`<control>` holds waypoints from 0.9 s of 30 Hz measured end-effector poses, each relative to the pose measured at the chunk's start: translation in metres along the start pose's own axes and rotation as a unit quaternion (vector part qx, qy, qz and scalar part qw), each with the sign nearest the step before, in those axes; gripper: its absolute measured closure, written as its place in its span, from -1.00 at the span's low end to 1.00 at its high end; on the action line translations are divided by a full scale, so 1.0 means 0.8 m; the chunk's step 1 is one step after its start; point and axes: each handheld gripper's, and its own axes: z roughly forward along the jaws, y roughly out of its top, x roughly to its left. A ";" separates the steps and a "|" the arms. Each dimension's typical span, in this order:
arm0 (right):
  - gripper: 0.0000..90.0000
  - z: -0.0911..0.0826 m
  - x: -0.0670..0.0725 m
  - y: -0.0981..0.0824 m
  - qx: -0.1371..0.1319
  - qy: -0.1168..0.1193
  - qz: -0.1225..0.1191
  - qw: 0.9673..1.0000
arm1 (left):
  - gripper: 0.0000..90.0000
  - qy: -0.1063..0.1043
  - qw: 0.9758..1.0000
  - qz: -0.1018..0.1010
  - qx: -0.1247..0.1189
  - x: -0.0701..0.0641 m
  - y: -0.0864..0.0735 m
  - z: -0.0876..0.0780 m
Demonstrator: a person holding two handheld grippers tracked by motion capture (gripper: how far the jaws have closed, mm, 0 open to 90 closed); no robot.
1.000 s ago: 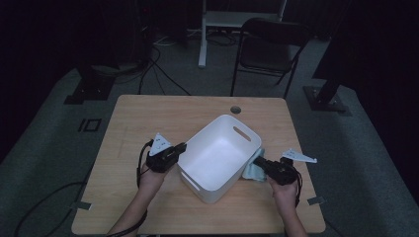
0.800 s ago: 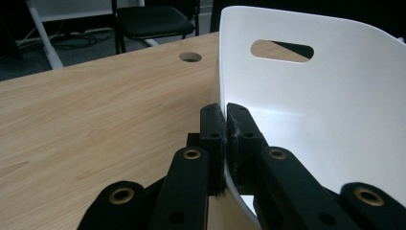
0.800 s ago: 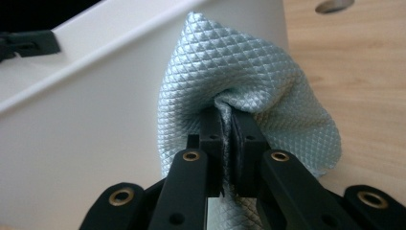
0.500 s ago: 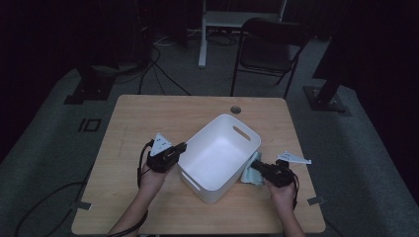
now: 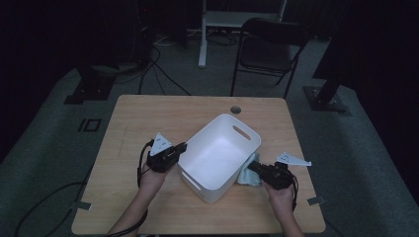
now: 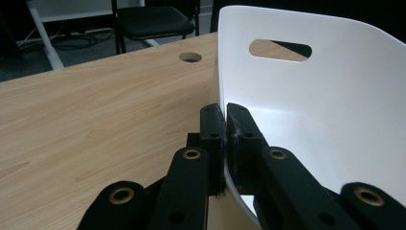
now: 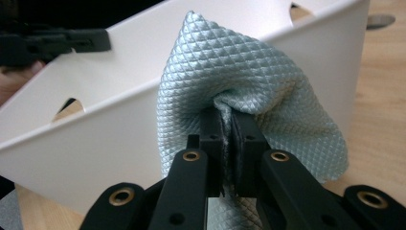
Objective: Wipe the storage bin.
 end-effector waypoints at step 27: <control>0.89 0.010 -0.001 -0.012 0.029 0.000 0.014 0.999 | 0.92 0.019 1.000 0.004 -0.002 -0.005 0.001 0.002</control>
